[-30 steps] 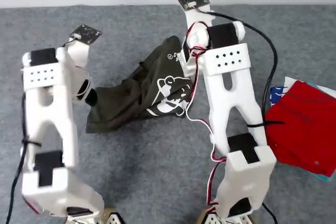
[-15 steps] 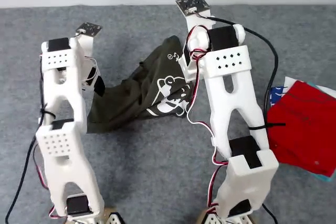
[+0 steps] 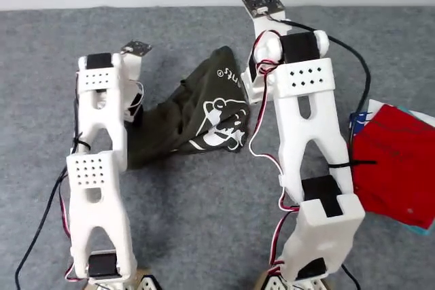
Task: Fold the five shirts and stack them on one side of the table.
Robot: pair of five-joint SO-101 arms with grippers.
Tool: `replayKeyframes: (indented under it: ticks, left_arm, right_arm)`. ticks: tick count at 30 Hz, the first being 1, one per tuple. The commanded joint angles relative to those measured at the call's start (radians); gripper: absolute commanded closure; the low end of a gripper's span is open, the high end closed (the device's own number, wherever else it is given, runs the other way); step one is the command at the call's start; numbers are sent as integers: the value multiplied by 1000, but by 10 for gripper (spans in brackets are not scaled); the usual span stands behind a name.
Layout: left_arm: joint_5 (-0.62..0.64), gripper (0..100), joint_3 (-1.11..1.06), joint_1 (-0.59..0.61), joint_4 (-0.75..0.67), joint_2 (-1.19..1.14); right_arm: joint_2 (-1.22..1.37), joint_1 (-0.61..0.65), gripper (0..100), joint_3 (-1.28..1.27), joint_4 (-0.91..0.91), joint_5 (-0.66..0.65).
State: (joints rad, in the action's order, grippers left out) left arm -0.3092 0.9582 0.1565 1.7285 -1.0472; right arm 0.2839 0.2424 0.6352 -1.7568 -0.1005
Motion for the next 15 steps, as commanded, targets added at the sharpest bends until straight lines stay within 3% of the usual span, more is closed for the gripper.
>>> replayKeyframes:
  ticks: [1, 9, 15]
  left_arm:
    - [5, 986, 79, -20, 26, 29]
    - [6, 987, 38, -51, 28, 232]
    - [6, 987, -162, -48, 28, 554]
  right_arm:
    - [-54, -12, 731, 5, -38, -6]
    - [-65, -21, 732, 5, -39, -6]
    - [-65, -47, 732, 5, -41, -6]
